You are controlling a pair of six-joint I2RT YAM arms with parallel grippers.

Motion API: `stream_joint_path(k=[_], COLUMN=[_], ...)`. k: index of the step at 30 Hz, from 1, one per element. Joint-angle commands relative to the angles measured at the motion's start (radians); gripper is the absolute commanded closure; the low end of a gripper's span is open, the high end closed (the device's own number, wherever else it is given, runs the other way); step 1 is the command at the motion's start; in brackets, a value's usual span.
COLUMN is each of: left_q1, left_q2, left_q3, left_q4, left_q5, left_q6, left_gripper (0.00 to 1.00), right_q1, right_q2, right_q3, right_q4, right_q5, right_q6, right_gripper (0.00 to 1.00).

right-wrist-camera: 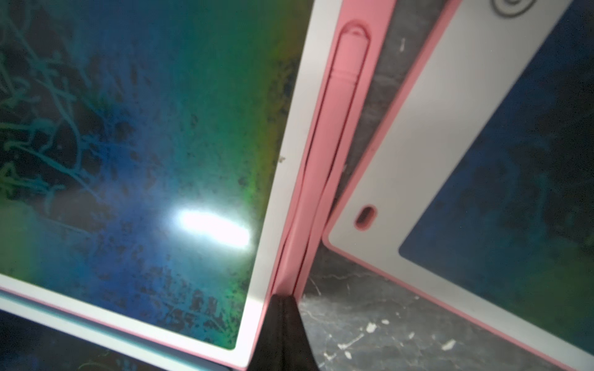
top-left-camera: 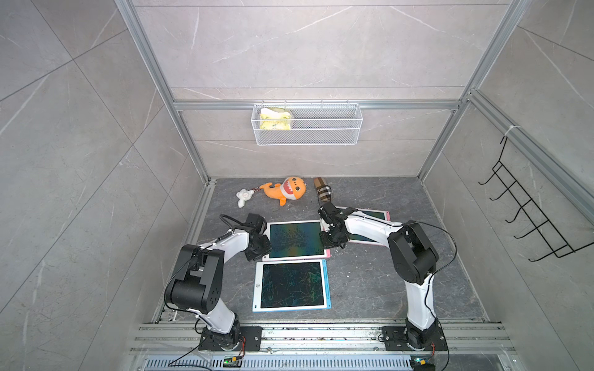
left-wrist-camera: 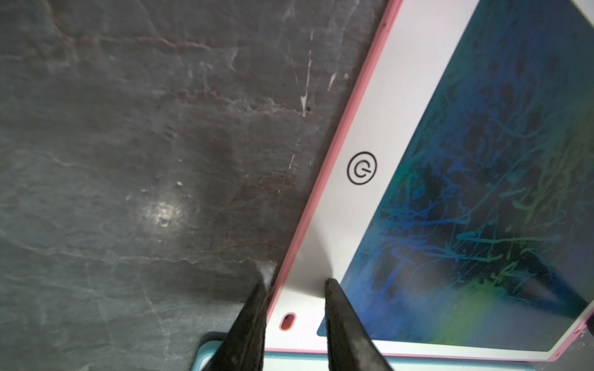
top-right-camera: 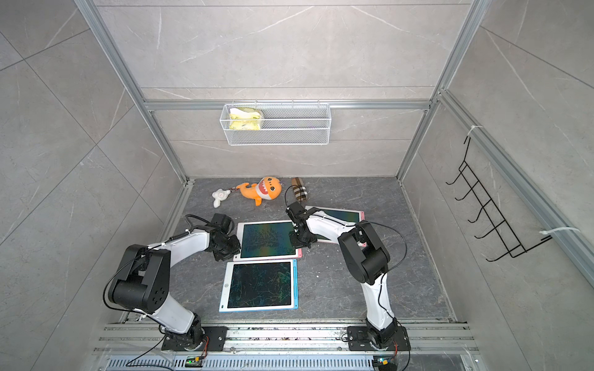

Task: Place the stylus back onto the writing tablet
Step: Adjust the stylus on the writing tablet, then reset both arms

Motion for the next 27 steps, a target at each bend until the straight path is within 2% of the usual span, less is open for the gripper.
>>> stream_joint_path(k=[1, 9, 12, 17, 21, 25, 27], left_q1=[-0.006, -0.006, -0.005, -0.006, -0.007, -0.007, -0.007], left_q2=[0.022, -0.038, -0.089, -0.216, -0.362, -0.560, -0.665], left_q3=[0.000, 0.021, 0.034, 0.048, 0.029, -0.017, -0.049], left_q4=[-0.003, -0.036, -0.064, -0.117, -0.098, -0.032, 0.016], left_q5=[0.026, 0.011, -0.009, -0.050, -0.069, -0.106, -0.126], left_q6=[0.019, 0.020, 0.027, 0.058, 0.087, 0.125, 0.157], left_gripper=[0.67, 0.67, 0.67, 0.51, 0.45, 0.40, 0.29], right_q1=[0.006, 0.005, 0.004, -0.008, -0.026, -0.039, -0.049], right_q2=[0.053, -0.049, -0.135, -0.340, -0.520, -0.723, -0.825], right_q3=[0.010, -0.046, -0.070, -0.178, -0.292, -0.443, -0.532], right_q4=[-0.017, -0.016, -0.021, 0.024, 0.072, 0.135, 0.197], right_q5=[0.028, 0.082, 0.113, 0.189, 0.256, 0.399, 0.445], right_q6=[-0.010, -0.004, -0.006, 0.014, 0.024, -0.021, -0.070], right_gripper=[1.00, 1.00, 0.94, 0.71, 0.63, 0.60, 0.58])
